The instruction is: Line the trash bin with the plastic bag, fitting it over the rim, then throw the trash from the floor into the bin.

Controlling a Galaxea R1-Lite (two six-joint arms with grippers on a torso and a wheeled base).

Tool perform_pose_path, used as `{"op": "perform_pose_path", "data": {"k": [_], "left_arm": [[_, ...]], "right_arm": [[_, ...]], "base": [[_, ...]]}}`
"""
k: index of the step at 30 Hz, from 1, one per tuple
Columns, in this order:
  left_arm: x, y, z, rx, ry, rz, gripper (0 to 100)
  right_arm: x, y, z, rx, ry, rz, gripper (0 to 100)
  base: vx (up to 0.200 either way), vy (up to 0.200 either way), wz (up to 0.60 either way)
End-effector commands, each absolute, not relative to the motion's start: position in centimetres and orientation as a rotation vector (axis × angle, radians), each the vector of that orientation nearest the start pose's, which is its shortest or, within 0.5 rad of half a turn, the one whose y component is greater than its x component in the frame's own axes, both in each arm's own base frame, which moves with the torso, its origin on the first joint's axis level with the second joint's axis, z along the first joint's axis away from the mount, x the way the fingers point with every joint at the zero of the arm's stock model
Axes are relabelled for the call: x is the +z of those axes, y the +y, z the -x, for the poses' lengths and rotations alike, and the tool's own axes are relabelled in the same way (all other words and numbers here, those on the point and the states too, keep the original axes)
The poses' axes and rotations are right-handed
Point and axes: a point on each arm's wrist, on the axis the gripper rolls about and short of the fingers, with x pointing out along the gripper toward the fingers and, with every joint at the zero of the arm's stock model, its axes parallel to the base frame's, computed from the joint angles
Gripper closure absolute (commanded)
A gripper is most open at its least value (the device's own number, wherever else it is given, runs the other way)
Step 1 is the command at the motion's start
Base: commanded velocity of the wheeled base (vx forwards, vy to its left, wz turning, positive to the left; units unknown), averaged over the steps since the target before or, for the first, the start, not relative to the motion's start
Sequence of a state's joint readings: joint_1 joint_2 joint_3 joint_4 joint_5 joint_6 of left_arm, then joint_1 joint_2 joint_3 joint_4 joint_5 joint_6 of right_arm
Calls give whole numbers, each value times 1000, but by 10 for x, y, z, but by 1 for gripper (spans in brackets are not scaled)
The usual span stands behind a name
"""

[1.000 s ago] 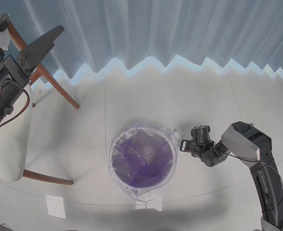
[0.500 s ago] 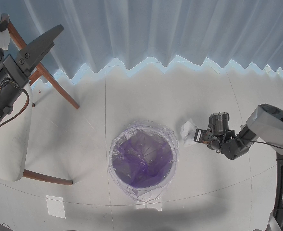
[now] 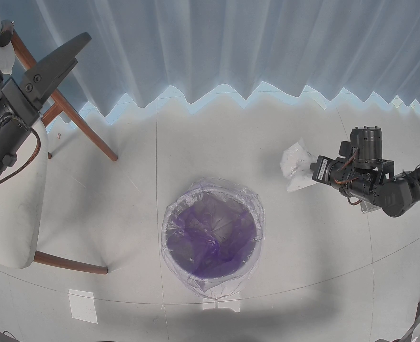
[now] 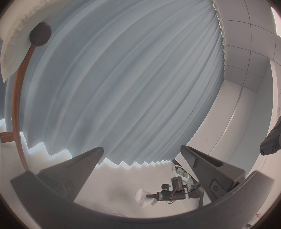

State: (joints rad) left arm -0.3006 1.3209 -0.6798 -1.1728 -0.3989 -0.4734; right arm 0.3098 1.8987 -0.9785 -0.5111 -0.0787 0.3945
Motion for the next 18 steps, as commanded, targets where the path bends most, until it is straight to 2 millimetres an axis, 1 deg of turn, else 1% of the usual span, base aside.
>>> {"op": "perform_pose_path", "data": {"k": [1, 2, 3, 4, 5, 7, 8, 9, 11, 14, 15, 18], "left_arm": [[299, -66, -186, -793, -376, 414, 0], [299, -65, -185, -790, -379, 414, 0], [299, -65, -185, -789, -375, 414, 0], [299, -65, -185, -789, -375, 414, 0], [297, -65, -185, -787, -364, 416, 0], [295, -64, -185, -784, -356, 416, 0], [295, -64, -185, -784, -356, 416, 0], [295, -65, -185, -786, -355, 418, 0], [296, -64, -184, -787, -363, 418, 0], [296, -64, -184, -786, -365, 419, 0], [297, -64, -183, -788, -366, 418, 0], [299, -64, -182, -795, -379, 416, 0]], "right_arm": [[188, 122, -298, 248, 401, -358, 100], [185, 130, -290, 284, 428, -367, 100], [184, 134, -287, 297, 433, -370, 100], [184, 134, -287, 297, 433, -370, 100], [182, 145, -281, 328, 449, -383, 100], [180, 157, -275, 360, 480, -416, 100], [180, 157, -275, 360, 480, -416, 100], [173, 171, -271, 388, 529, -465, 100], [158, 186, -269, 403, 590, -487, 100], [136, 203, -269, 415, 658, -469, 100], [126, 212, -268, 422, 682, -453, 100], [109, 227, -270, 447, 691, -442, 100]], "base": [[0, 0, 0], [0, 0, 0], [0, 0, 0], [0, 0, 0], [0, 0, 0], [0, 0, 0], [0, 0, 0], [0, 200, 0], [0, 200, 0], [0, 200, 0], [0, 200, 0], [0, 200, 0]]}}
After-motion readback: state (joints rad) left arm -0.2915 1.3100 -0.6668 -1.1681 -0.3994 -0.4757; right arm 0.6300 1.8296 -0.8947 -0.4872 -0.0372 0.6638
